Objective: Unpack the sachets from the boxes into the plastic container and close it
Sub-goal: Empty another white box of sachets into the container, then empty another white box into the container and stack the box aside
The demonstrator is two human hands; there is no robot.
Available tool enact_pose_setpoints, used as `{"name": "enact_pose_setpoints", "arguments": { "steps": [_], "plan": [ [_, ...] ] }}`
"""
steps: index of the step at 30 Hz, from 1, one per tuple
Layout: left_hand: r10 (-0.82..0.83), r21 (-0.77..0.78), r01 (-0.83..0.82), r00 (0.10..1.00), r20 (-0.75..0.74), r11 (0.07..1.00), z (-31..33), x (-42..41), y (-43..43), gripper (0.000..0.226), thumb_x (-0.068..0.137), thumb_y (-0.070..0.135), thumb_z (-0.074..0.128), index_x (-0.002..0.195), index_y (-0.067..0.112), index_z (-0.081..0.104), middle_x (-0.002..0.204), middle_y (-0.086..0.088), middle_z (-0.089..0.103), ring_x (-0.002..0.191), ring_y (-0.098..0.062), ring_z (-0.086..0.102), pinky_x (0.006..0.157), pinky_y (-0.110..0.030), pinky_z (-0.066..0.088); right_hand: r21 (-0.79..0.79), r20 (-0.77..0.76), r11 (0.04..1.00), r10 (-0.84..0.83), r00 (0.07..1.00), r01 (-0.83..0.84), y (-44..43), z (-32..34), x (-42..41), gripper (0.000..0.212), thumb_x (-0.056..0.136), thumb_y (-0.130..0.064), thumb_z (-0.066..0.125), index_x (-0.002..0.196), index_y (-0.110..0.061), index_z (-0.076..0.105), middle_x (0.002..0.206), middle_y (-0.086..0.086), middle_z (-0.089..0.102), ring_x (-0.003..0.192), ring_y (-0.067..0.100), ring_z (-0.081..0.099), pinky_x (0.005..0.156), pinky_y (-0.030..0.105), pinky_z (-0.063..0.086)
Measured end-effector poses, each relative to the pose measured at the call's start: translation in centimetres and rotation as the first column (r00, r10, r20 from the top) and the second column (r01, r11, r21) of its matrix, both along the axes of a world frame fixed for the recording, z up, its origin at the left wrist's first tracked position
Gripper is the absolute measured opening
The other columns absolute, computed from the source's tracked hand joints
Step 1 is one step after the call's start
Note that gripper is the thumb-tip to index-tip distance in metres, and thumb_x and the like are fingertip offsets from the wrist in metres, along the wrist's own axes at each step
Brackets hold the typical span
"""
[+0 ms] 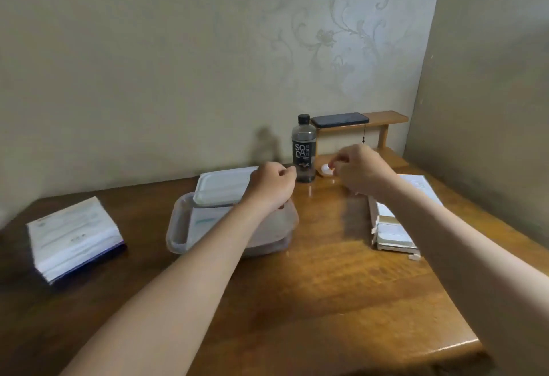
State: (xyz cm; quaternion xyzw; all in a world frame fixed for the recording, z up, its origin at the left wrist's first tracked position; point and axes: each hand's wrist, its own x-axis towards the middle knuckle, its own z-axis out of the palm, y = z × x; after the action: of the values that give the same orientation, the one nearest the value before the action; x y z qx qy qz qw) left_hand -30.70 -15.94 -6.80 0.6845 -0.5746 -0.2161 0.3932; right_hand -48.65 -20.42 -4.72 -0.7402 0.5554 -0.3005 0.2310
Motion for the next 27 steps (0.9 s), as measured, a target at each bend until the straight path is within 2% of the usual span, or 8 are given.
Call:
{"name": "enact_pose_setpoints", "arguments": {
  "steps": [5, 8, 11, 15, 17, 19, 22, 27],
  "plan": [
    [0.230, -0.087, -0.230, 0.973, -0.015, 0.969, 0.6, 11.1, 4.8, 0.029, 0.078, 0.036, 0.047, 0.059, 0.014, 0.053, 0.060, -0.010, 0.055, 0.058, -0.029, 0.063, 0.062, -0.051, 0.059, -0.003, 0.011, 0.980, 0.199, 0.980, -0.199, 1.5, 0.8, 12.0, 0.025, 0.090, -0.009, 0.047, 0.082, -0.009, 0.071, 0.083, 0.017, 0.073, 0.076, 0.039, 0.070, 0.064, 0.047, 0.060],
    [0.377, -0.076, -0.381, 0.924, -0.062, 0.921, 0.6, 17.4, 8.5, 0.033, 0.091, 0.026, 0.050, 0.073, 0.002, 0.062, 0.067, -0.015, 0.055, 0.067, -0.034, 0.061, 0.062, -0.040, 0.055, 0.027, 0.035, 0.950, 0.310, 0.950, -0.311, 3.1, 0.7, 19.2, 0.027, 0.091, -0.007, 0.046, 0.080, -0.015, 0.069, 0.087, 0.015, 0.074, 0.078, 0.039, 0.072, 0.066, 0.046, 0.060],
    [0.526, -0.108, -0.541, 0.839, -0.139, 0.834, -0.1, 23.9, 11.7, 0.020, 0.090, 0.014, 0.048, 0.074, 0.011, 0.061, 0.069, -0.006, 0.057, 0.070, -0.024, 0.057, 0.071, -0.042, 0.054, 0.051, 0.015, 0.913, 0.406, 0.914, -0.406, 5.0, 0.2, 25.8, 0.025, 0.088, -0.005, 0.046, 0.083, -0.004, 0.071, 0.082, 0.015, 0.073, 0.078, 0.037, 0.072, 0.069, 0.046, 0.062],
    [0.687, -0.031, -0.697, 0.712, -0.146, 0.716, -2.3, 30.6, 15.2, 0.020, 0.098, 0.022, 0.053, 0.112, 0.016, 0.065, 0.109, 0.001, 0.065, 0.102, -0.021, 0.060, 0.085, -0.034, 0.052, 0.118, -0.009, 0.859, 0.503, 0.864, -0.498, 7.5, -1.0, 32.9, 0.024, 0.075, -0.001, 0.042, 0.081, 0.008, 0.063, 0.065, 0.012, 0.055, 0.057, 0.030, 0.061, 0.059, 0.042, 0.060],
    [0.720, -0.027, -0.730, 0.679, -0.142, 0.683, -3.5, 32.8, 16.3, 0.030, 0.097, 0.022, 0.055, 0.125, 0.013, 0.064, 0.127, -0.004, 0.065, 0.114, -0.025, 0.061, 0.093, -0.039, 0.055, 0.141, -0.040, 0.850, 0.517, 0.855, -0.508, 8.5, -1.8, 35.6, 0.012, 0.068, -0.006, 0.041, 0.063, -0.004, 0.052, 0.054, 0.005, 0.045, 0.048, 0.023, 0.048, 0.049, 0.030, 0.049],
    [0.734, 0.005, -0.743, 0.661, -0.156, 0.669, -4.5, 34.1, 16.8, 0.033, 0.099, 0.022, 0.056, 0.130, 0.012, 0.062, 0.132, -0.006, 0.064, 0.116, -0.025, 0.062, 0.081, -0.037, 0.058, 0.163, -0.076, 0.844, 0.527, 0.847, -0.511, 8.9, -2.7, 37.9, 0.018, 0.071, -0.005, 0.043, 0.057, -0.015, 0.038, 0.049, -0.002, 0.037, 0.045, 0.018, 0.042, 0.044, 0.019, 0.034],
    [0.710, 0.042, -0.717, 0.678, -0.190, 0.696, -5.7, 35.3, 16.8, 0.022, 0.100, 0.022, 0.058, 0.113, 0.008, 0.067, 0.121, -0.007, 0.069, 0.097, -0.018, 0.065, 0.064, -0.029, 0.056, 0.191, -0.146, 0.844, 0.529, 0.836, -0.500, 8.3, -4.4, 40.6, 0.015, 0.088, -0.004, 0.045, 0.083, -0.012, 0.058, 0.074, 0.001, 0.057, 0.062, 0.016, 0.056, 0.046, 0.021, 0.037],
    [0.690, 0.045, -0.696, 0.697, -0.196, 0.716, -7.0, 36.3, 16.1, 0.013, 0.100, 0.023, 0.059, 0.088, 0.020, 0.061, 0.121, -0.003, 0.070, 0.085, -0.011, 0.058, 0.056, -0.021, 0.046, 0.215, -0.171, 0.847, 0.524, 0.835, -0.487, 7.5, -6.3, 42.8, 0.025, 0.092, -0.009, 0.047, 0.114, -0.012, 0.060, 0.116, 0.001, 0.065, 0.084, 0.016, 0.061, 0.060, 0.024, 0.047]
  ]
}}
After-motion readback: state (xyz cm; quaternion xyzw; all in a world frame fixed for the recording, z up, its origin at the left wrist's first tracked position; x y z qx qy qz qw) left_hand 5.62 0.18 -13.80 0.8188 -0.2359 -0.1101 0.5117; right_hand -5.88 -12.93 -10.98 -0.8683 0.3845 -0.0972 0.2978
